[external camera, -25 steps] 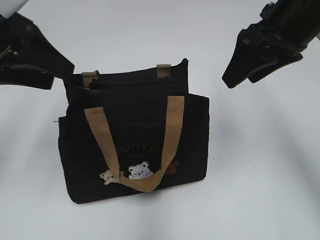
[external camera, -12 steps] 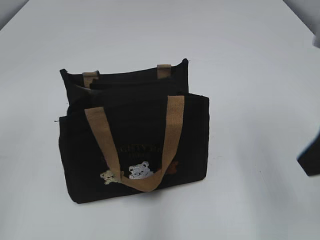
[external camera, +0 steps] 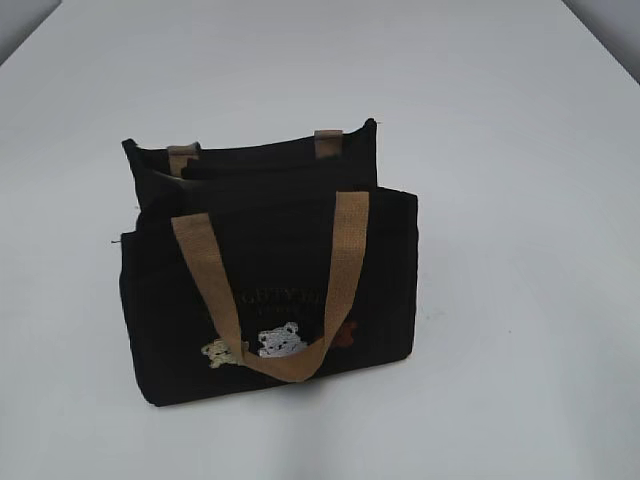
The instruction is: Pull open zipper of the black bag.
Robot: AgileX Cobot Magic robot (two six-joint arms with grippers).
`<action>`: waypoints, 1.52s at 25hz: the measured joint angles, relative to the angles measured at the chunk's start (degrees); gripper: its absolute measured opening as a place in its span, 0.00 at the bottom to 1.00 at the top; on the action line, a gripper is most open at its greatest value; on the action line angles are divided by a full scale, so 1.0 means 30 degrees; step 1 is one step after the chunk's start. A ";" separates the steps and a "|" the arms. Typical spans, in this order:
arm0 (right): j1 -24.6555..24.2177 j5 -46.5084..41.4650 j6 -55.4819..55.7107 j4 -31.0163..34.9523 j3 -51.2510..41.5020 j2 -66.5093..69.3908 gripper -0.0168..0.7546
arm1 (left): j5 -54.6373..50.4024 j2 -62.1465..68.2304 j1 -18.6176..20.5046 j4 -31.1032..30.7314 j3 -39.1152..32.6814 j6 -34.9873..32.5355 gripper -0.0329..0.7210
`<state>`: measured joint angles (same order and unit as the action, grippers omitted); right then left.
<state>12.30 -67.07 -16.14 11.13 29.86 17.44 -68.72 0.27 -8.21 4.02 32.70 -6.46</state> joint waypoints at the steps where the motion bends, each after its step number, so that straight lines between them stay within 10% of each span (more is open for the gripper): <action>1: 0.0000 0.0238 0.0000 0.0000 -0.0058 -0.0914 0.72 | -0.0026 -0.0131 0.0000 -0.0058 -0.0005 0.0000 0.64; 38: -0.1628 0.1225 0.0063 0.0149 -0.0657 -0.5943 0.72 | 0.2640 0.0440 0.0006 0.0654 -0.0790 0.0000 0.64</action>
<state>7.41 -63.40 -15.95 11.58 27.89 -0.38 -60.80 1.60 -8.19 5.99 30.33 -6.46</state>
